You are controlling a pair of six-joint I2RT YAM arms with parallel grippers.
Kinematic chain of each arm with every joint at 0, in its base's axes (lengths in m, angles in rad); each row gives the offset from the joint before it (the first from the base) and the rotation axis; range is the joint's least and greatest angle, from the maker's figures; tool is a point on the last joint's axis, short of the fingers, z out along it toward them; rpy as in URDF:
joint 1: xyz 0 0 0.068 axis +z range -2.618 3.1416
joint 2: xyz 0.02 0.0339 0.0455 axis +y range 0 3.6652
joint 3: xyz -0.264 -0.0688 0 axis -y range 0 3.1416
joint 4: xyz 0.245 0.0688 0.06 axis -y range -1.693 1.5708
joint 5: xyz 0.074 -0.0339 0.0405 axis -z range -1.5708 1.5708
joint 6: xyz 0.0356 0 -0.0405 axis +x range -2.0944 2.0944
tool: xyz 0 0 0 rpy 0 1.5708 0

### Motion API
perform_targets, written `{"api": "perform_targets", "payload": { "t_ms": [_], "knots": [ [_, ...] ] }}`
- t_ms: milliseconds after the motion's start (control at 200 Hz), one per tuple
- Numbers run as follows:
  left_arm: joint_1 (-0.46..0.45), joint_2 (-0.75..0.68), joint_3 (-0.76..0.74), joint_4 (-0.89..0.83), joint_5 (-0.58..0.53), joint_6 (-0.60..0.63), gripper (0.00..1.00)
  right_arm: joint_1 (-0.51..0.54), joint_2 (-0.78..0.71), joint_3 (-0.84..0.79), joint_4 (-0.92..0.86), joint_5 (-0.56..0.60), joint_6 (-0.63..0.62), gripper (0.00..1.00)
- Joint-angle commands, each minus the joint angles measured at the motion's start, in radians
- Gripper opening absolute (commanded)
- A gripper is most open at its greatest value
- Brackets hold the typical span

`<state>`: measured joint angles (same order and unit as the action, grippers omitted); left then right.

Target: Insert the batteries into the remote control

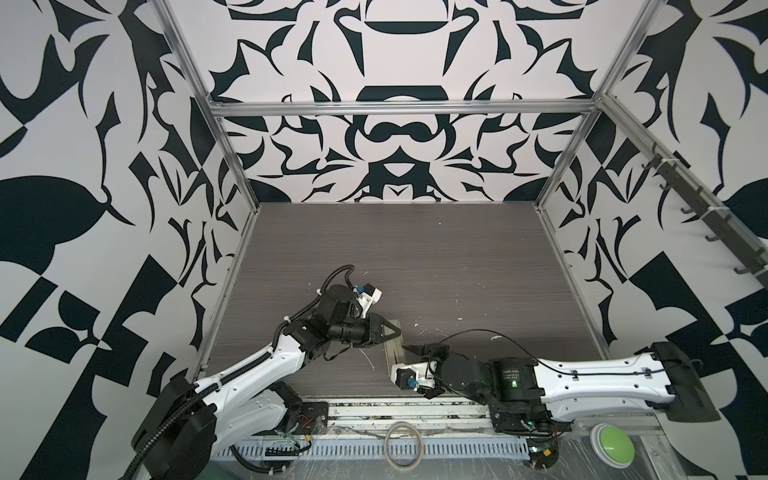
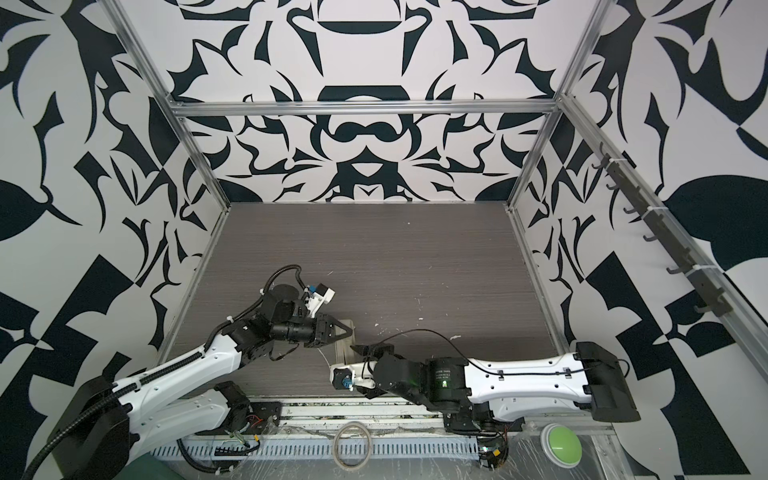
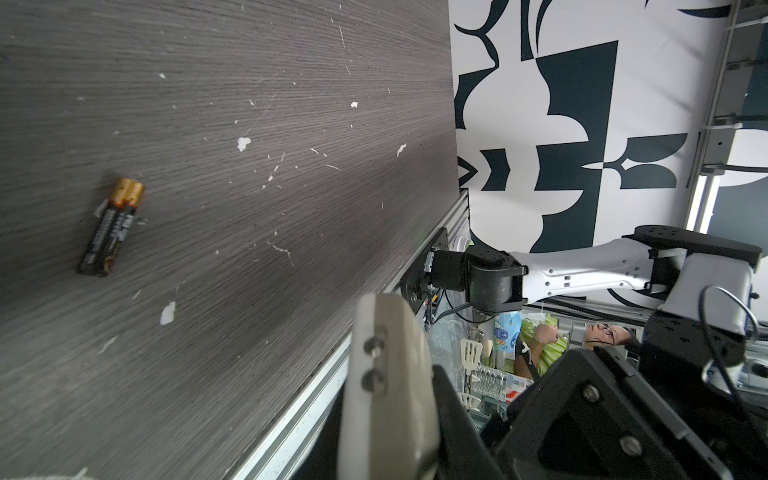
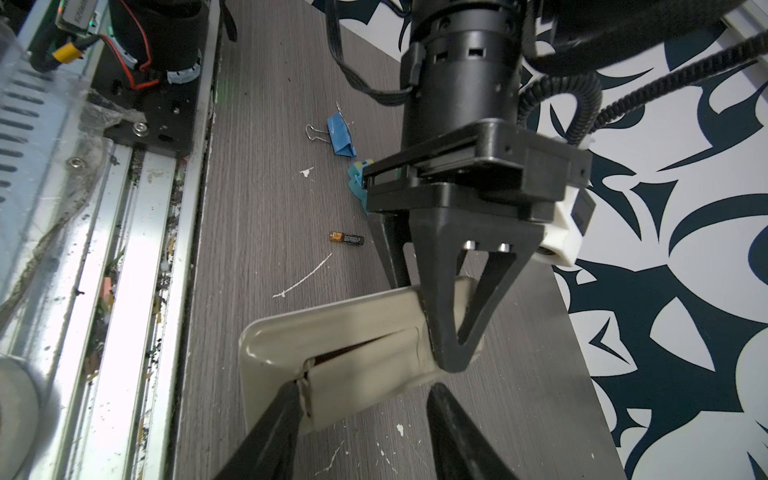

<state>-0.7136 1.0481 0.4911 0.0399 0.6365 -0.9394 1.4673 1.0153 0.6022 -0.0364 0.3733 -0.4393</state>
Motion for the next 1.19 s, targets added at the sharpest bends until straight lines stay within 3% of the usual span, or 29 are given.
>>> {"api": "perform_targets", "payload": {
  "t_ms": [0,760,1190],
  "knots": [
    [-0.008,-0.015,0.018,-0.003,0.025,-0.001,0.00,-0.010,-0.026,0.027,0.034,0.038,0.013,0.57],
    [-0.001,-0.027,0.024,0.000,0.014,-0.009,0.00,-0.010,-0.035,0.025,0.027,0.023,0.015,0.64],
    [0.006,-0.029,0.035,-0.023,0.005,0.005,0.00,-0.010,-0.040,0.031,0.026,0.024,0.020,0.75]
  ]
}}
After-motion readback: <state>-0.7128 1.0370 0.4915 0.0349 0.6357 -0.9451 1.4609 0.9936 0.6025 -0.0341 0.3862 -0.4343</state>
